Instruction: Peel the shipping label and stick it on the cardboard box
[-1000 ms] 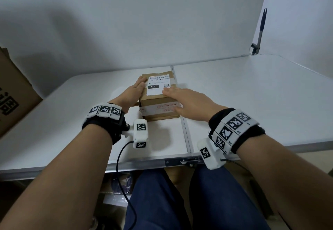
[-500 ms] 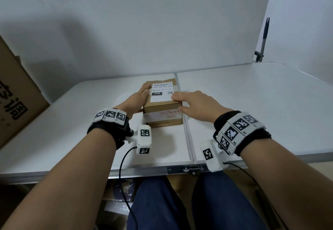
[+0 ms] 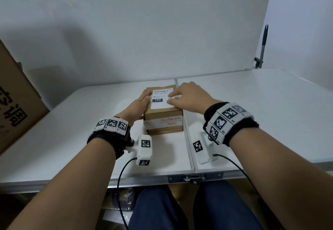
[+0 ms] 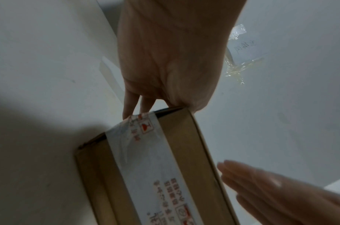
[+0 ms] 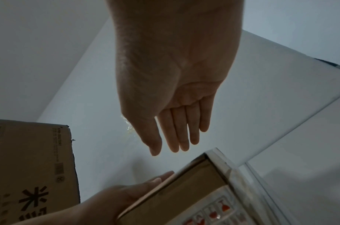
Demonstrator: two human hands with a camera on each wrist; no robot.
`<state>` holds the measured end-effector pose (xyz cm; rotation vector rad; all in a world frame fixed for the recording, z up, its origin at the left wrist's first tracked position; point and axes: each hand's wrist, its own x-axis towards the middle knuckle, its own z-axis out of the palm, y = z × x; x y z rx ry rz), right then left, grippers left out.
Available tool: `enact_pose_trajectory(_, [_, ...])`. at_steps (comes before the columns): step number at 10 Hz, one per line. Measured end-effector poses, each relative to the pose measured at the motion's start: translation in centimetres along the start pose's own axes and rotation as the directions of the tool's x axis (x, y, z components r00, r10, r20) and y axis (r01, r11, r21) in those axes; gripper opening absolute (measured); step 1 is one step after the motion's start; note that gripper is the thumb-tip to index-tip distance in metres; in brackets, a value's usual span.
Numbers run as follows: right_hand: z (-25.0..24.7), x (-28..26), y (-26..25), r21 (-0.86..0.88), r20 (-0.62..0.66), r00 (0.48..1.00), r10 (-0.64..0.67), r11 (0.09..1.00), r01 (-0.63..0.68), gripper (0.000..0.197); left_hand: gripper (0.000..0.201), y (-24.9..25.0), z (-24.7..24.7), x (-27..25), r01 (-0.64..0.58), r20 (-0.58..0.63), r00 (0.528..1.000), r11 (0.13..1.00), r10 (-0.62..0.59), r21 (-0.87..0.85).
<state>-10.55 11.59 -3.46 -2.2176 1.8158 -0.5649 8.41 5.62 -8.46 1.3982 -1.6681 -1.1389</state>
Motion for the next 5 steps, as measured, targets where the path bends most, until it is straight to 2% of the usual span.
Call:
enact_pose_trajectory(1, [0.1,1.4,-1.0,-0.005,0.008,1.0,-0.001,1.0,0.001,0.043,0.045,0.3,0.0,0.0,-0.044,-0.01,0.999,0.997,0.045,0.069])
enact_pose_trajectory(2, [0.0,2.8,-1.6,-0.022,0.015,1.0,-0.017,1.0,0.017,0.042,0.042,0.6,-0.2,0.4,-0.132,-0.016,0.99,0.964,0.14,0.232])
enact_pose_trajectory(3, [-0.2,4.1,-2.0,-0.011,0.015,1.0,-0.023,1.0,0.023,0.04,0.04,0.5,-0.8,1.2,-0.134,-0.031,0.987,0.921,0.155,0.366])
enact_pose_trajectory(5, [-0.2,6.3,-1.8,0.021,-0.048,0.998,-0.029,0.999,0.03,0.043,0.038,1.4,-2.3,3.1,-0.06,-0.162,0.976,0.894,0.146,0.443])
